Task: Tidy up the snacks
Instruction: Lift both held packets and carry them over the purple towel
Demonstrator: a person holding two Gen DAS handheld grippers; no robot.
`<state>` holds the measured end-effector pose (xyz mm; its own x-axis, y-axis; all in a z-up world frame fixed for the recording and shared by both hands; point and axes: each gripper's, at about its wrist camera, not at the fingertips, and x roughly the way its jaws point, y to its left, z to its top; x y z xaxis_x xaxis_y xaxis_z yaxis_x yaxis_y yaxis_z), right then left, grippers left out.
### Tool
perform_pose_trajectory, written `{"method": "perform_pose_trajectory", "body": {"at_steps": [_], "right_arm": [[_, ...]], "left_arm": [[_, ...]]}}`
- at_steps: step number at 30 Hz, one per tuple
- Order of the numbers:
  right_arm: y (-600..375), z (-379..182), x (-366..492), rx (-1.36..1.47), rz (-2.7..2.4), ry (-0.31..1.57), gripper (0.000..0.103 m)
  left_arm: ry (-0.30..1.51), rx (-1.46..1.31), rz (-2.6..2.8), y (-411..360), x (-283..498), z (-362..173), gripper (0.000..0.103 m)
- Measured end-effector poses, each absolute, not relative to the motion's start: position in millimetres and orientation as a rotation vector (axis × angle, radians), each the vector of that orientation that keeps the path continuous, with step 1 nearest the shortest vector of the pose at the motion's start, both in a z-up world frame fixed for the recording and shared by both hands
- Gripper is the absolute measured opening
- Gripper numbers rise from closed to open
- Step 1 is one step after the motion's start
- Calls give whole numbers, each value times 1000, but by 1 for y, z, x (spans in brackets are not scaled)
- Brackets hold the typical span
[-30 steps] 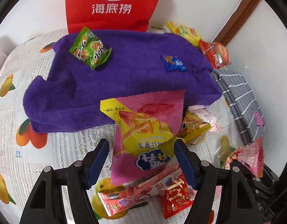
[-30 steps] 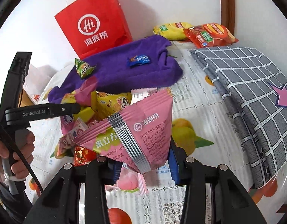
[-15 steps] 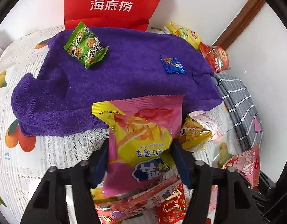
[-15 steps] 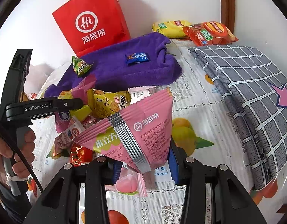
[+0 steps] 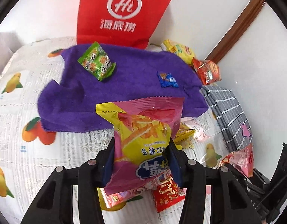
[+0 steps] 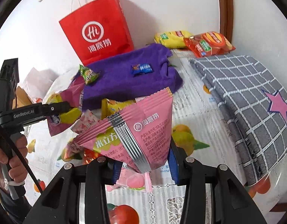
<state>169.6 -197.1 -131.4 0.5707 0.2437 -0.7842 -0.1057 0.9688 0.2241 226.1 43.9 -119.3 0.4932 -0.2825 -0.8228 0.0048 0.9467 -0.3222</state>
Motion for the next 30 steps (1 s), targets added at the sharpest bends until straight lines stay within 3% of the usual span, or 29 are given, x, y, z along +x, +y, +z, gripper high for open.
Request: {"method": "perform_pose_trajectory", "body": {"at_steps": [16,30], "right_arm": [[-183,-47,206,137,234,816,42],[-161,-29,260,143,288,794,42]], "left_arm": [[874,-260,-122,70,222,-34,48],[829,-252,-102,70,262,-20,48]]}}
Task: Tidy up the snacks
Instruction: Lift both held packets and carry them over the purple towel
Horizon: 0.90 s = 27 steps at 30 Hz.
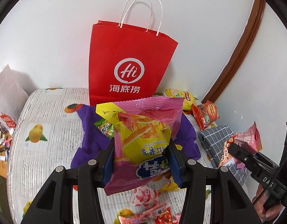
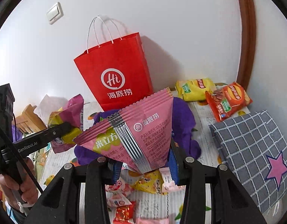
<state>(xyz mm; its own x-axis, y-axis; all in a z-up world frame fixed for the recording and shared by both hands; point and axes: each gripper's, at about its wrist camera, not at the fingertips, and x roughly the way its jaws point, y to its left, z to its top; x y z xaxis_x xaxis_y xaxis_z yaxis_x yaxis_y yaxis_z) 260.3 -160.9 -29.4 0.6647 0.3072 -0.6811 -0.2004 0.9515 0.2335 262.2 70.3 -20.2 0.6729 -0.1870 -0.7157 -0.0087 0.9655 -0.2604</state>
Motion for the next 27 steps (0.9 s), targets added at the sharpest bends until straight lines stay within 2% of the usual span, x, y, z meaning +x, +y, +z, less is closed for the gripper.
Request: {"method": "perform_pose_trajectory", "body": {"at_steps": [20,27], "right_arm": [[-146,-88,345,138,310,950,42],[-137,-81,367,103,330,934,42]], "left_arm": [[890,-256,-19,88,325,-75,48],[908,-261,-17,92,329,-83,48]]}}
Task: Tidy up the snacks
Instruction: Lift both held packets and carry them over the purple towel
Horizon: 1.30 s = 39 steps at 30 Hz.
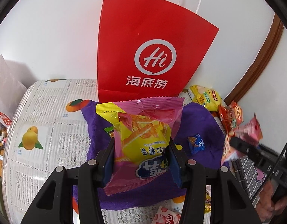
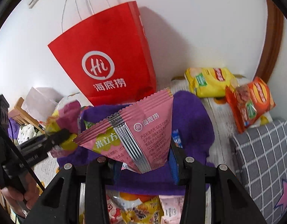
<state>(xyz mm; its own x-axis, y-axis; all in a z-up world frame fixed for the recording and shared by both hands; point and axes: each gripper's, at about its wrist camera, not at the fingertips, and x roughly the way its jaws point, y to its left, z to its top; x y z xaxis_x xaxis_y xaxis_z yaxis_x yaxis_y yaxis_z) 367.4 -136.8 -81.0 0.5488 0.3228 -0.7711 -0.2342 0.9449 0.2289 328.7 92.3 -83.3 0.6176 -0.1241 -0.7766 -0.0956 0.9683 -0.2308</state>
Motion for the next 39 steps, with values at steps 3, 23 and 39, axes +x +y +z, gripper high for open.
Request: {"method": "perform_pose_trajectory", "body": {"at_steps": [3,23,39], "right_arm": [[-132,-78,375,98,351,926,42],[-140,-119,399,46,376,1094,42],[-137,-169,417,-32,402,1278,42]], "left_arm": [[913,-258,-7,94,332,-87,48],[962,-322,18,114,341,-104,48],[1037,-319,-40,96,348,-122,48]]}}
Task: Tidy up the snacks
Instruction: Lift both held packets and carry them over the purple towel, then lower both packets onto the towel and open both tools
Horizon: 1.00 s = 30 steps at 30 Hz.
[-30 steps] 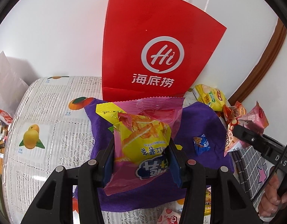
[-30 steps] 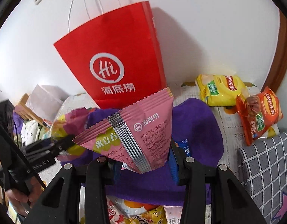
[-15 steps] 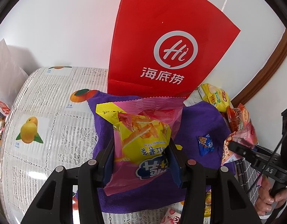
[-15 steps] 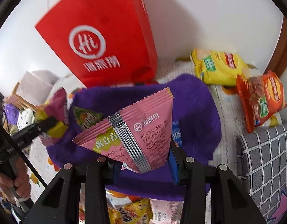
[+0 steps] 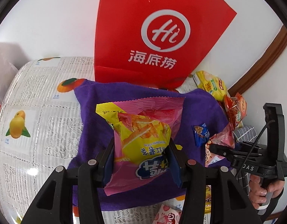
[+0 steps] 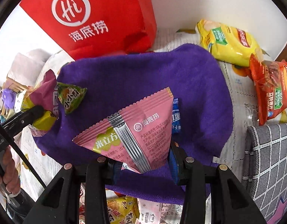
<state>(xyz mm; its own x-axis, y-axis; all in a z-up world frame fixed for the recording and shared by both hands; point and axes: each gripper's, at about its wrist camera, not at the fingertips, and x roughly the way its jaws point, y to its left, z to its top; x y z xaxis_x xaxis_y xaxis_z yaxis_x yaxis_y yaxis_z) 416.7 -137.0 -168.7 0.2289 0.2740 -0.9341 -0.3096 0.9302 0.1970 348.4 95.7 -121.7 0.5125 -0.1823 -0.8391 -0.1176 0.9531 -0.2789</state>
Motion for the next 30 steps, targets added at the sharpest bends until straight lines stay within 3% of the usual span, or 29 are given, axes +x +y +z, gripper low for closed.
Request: {"method": "perform_pose_trajectory", "body": {"at_steps": [10,15,30], "right_arm": [[-125,-180,417,-105,396,1317,44],[-123,-169,413,-115,423,1276,61],[-133,-118,402,-90,414,1045,67]], "left_arm": [[1070,-307,-47,90,350,-131,48],[1090,-310,-53,88,352,-137,48],[1149,-289,-58,83,359,-153,48]]}}
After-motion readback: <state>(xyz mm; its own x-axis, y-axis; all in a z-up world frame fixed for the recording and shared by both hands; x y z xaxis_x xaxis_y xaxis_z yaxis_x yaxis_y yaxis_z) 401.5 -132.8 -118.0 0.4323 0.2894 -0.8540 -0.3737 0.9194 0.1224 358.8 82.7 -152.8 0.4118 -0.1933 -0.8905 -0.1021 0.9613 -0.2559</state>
